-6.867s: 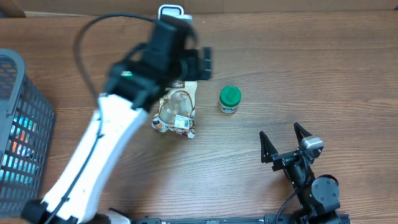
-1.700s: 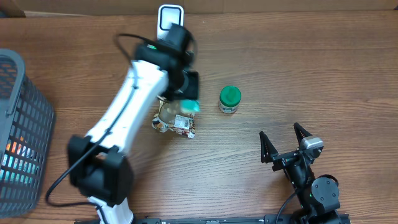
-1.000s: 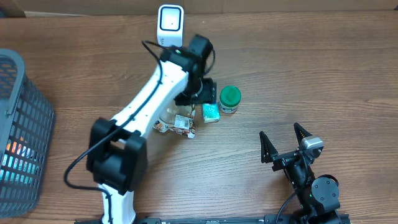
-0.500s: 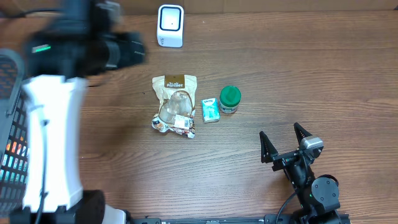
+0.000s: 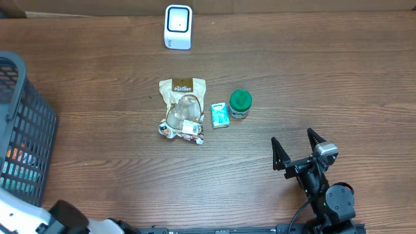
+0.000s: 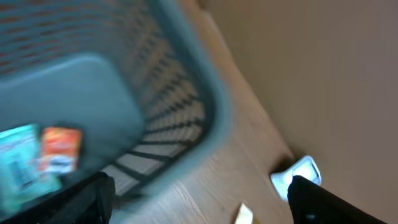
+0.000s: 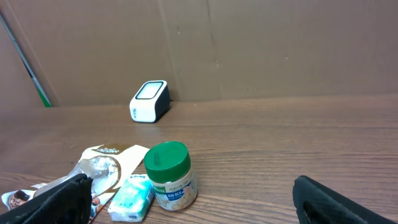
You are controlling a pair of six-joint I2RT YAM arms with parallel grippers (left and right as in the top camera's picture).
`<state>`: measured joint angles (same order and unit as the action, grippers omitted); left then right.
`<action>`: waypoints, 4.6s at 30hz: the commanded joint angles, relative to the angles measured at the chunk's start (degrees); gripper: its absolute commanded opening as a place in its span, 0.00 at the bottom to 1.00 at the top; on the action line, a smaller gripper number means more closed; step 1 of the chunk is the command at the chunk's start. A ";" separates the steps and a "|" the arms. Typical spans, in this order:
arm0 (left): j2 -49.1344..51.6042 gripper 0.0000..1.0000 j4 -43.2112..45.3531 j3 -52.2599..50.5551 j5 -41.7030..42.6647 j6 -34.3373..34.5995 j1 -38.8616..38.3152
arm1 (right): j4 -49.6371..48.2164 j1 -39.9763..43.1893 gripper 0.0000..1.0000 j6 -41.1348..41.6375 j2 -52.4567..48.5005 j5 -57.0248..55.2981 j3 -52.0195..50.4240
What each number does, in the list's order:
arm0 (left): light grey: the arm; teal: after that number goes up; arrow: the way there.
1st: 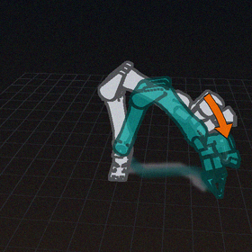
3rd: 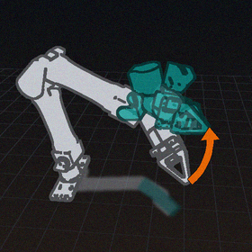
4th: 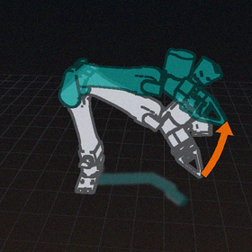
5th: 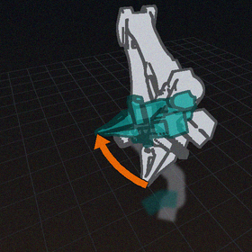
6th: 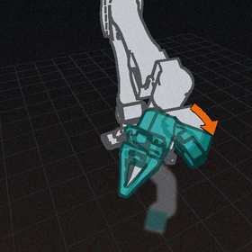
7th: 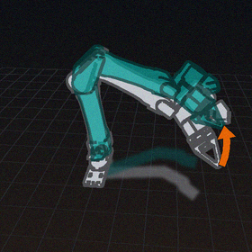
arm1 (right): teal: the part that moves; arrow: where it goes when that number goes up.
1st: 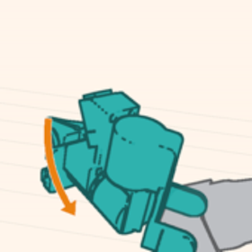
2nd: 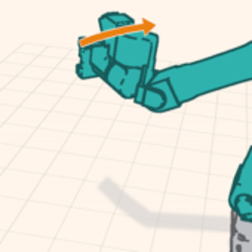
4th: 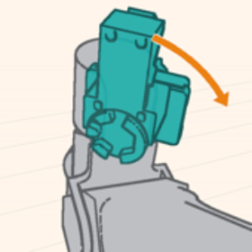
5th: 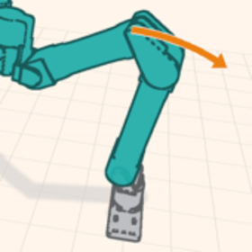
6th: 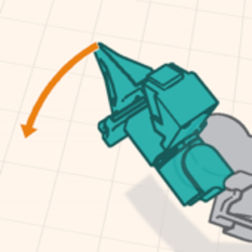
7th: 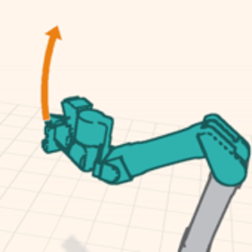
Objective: Scan the item barcode
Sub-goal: 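Reach the left gripper into the basket and grasp the orange packet, then place the orange packet with the left gripper beside the bag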
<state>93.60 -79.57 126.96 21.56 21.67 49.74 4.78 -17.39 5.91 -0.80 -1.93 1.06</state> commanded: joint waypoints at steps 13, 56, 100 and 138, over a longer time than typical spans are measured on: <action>12.83 1.00 8.13 -19.63 -11.65 -2.64 6.21 | -0.15 -0.24 1.00 -0.42 0.63 -0.55 -0.59; 28.22 0.55 18.53 -32.30 -27.47 -5.42 -1.92 | -0.15 -0.24 1.00 -0.42 0.61 -0.55 -0.59; 7.69 0.17 -17.22 23.23 -6.36 -9.77 -22.49 | -0.15 -0.24 1.00 -0.39 0.57 -0.55 -0.59; 6.40 0.75 26.88 -51.01 -15.17 6.19 -81.46 | -0.15 -0.24 1.00 -0.39 0.57 -0.55 -0.59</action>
<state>100.57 -53.41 75.83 6.83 26.76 -31.68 4.80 -17.39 5.89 -0.80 -1.93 1.06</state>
